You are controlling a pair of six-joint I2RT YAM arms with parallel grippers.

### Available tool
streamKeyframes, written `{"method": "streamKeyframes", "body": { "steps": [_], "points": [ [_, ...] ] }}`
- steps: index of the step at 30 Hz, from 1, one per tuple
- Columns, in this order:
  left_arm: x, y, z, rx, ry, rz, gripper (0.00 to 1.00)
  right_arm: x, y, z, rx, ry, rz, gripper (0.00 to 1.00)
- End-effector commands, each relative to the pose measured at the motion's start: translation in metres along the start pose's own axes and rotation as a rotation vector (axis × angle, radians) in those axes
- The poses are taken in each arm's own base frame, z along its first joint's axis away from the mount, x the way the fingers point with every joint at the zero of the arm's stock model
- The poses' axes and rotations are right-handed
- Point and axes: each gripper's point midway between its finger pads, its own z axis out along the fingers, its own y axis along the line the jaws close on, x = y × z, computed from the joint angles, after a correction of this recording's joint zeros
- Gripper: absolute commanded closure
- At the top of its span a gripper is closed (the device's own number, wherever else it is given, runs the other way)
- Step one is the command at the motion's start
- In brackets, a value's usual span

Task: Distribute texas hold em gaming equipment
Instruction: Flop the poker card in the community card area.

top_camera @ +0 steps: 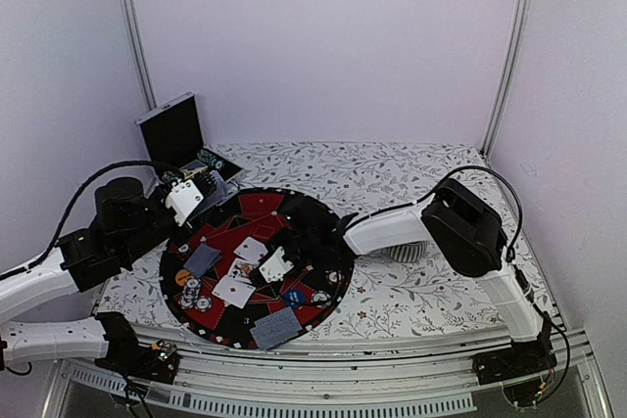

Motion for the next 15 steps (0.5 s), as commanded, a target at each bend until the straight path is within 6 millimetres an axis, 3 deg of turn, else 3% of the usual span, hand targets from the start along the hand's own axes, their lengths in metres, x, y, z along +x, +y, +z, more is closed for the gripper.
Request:
{"method": "streamKeyframes", "body": {
  "steps": [1, 9, 15],
  "points": [
    [-0.012, 0.015, -0.004, -0.038, -0.043, -0.031, 0.48, -0.012, -0.007, -0.023, -0.021, -0.06, -0.093, 0.99],
    [-0.012, 0.014, -0.004, -0.035, -0.043, -0.03, 0.48, -0.001, -0.014, -0.03, -0.023, -0.056, -0.135, 0.99],
    [-0.011, 0.014, -0.003, -0.033, -0.039, -0.029, 0.48, -0.002, -0.008, -0.027, -0.046, -0.072, -0.173, 0.99]
  ]
}}
